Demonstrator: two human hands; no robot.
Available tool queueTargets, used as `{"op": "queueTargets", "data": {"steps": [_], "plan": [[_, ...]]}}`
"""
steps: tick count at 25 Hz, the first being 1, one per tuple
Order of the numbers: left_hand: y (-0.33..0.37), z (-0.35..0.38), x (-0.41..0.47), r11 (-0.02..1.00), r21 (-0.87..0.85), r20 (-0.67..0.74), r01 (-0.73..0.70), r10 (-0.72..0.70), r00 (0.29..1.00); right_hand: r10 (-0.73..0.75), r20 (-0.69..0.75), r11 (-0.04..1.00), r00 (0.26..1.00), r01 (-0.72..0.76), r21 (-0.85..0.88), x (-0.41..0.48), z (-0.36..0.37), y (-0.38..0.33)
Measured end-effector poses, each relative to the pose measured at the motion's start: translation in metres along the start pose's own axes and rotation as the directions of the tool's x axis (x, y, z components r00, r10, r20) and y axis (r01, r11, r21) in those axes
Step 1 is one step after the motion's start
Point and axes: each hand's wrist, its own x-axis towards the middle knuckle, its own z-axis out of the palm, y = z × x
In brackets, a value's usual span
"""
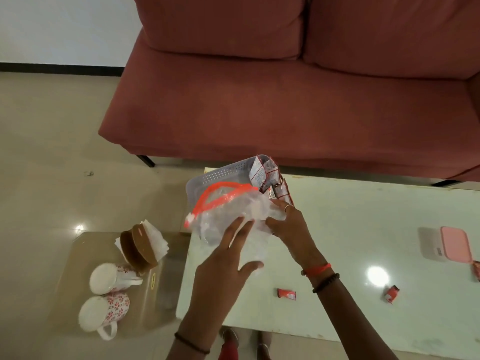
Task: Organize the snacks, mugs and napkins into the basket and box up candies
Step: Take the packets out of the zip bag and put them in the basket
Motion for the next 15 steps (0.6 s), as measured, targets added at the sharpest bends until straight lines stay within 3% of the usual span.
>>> {"op": "queueTargets", "data": {"steps": [2, 5, 7, 10, 12, 13, 15], "plan": [[-0.006, 0.016, -0.004, 0.992, 0.048, 0.208, 0.116, -0.123, 0.970, 0.075, 0.103, 0.973, 0.992, -0.095, 0.209, -0.008, -0.013, 0.001], [-0.011, 0.026, -0.004, 0.986, 0.045, 0.223, 0.159, -0.165, 0.961, 0.157, 0.312, 0.831, 0.937, -0.296, 0.471, -0.023, -0.035, 0.002], [-0.004, 0.029, -0.002, 0.983, 0.003, 0.188, 0.183, -0.180, 0.966, 0.209, 0.449, 0.749, 0.868, -0.438, 0.498, -0.033, -0.049, 0.002], [0.008, 0.031, -0.002, 0.940, -0.223, 0.180, 0.258, -0.221, 0.959, 0.250, 0.576, 0.718, 0.779, -0.548, 0.430, -0.048, -0.065, 0.003], [0.015, 0.034, -0.004, 0.907, -0.275, 0.169, 0.318, -0.279, 0.945, 0.253, 0.577, 0.773, 0.777, -0.521, 0.363, -0.054, -0.074, 0.008], [0.020, 0.037, -0.007, 0.884, -0.295, 0.161, 0.362, -0.328, 0.931, 0.233, 0.543, 0.850, 0.807, -0.440, 0.289, -0.058, -0.077, 0.013], [0.028, 0.043, -0.012, 0.818, -0.376, 0.147, 0.435, -0.411, 0.900, 0.139, 0.417, 0.990, 0.898, -0.140, -0.027, -0.068, -0.082, 0.024]]}}
